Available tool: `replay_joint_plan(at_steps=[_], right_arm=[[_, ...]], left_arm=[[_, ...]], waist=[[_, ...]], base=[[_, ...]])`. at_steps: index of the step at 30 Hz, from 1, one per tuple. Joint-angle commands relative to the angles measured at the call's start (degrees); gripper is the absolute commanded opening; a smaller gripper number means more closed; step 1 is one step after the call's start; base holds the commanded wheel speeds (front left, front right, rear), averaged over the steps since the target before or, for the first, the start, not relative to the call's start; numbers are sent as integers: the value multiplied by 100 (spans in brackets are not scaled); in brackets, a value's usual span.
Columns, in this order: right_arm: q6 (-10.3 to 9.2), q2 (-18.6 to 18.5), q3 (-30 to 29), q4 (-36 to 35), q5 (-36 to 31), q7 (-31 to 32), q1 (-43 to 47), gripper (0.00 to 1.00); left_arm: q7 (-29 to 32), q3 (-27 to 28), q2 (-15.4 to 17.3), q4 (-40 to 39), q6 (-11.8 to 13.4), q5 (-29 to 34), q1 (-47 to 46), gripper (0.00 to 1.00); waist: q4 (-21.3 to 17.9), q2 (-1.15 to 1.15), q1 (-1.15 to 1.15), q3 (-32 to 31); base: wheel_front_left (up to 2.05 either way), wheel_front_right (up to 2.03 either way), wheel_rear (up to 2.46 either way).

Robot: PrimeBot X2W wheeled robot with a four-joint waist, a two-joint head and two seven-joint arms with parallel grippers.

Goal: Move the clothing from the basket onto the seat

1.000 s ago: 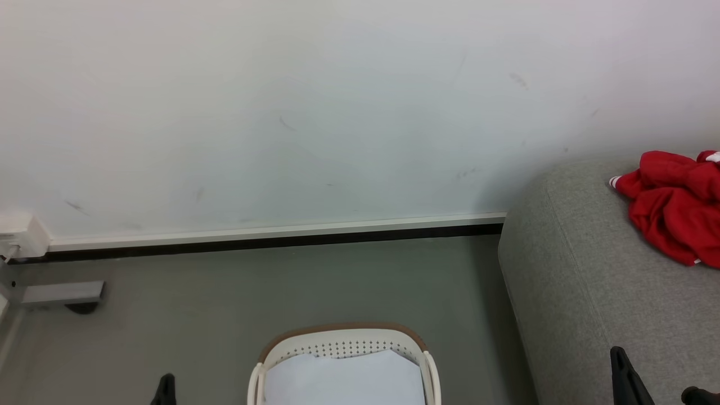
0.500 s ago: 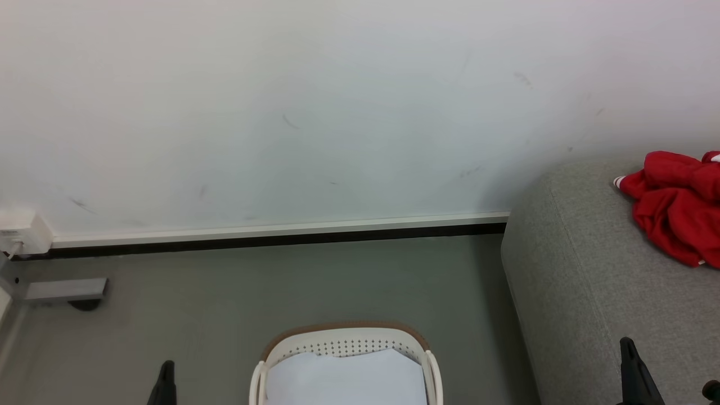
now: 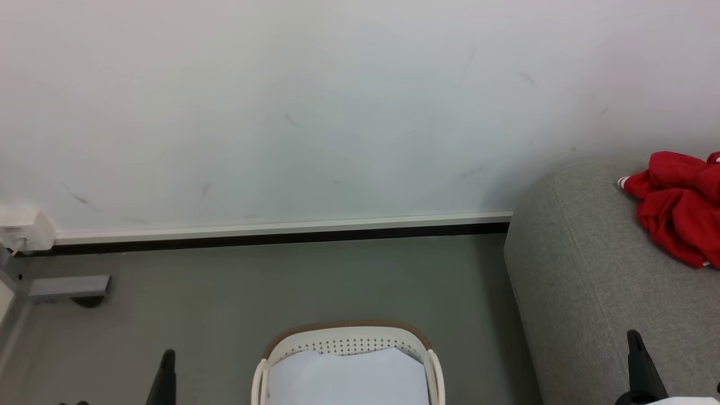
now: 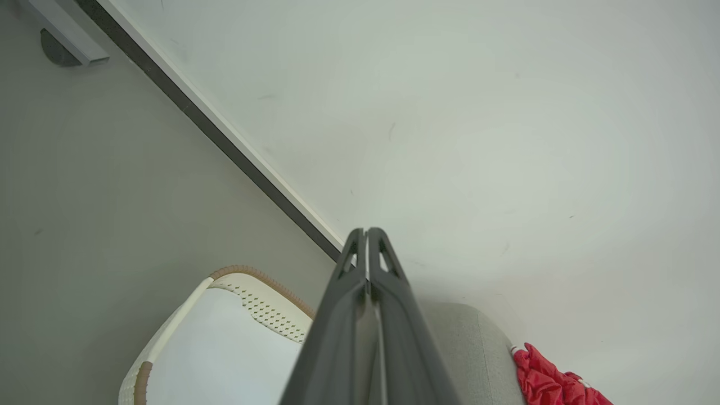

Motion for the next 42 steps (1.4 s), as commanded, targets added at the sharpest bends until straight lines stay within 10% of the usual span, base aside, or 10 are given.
replay_joint_plan(at_steps=[1, 42], right_arm=[[-5, -63, -24, -89, 213, 38, -151, 0], [-10, -80, -188, -166, 2664, 618, -366, 0]], left_arm=[[49, 27, 1, -68, -33, -207, -147, 0], [640, 143, -72, -41, -174, -2392, -525, 0]], waist=[[4, 0, 0, 2], [125, 0, 0, 54]], base=[[0, 0, 0], [0, 0, 0]])
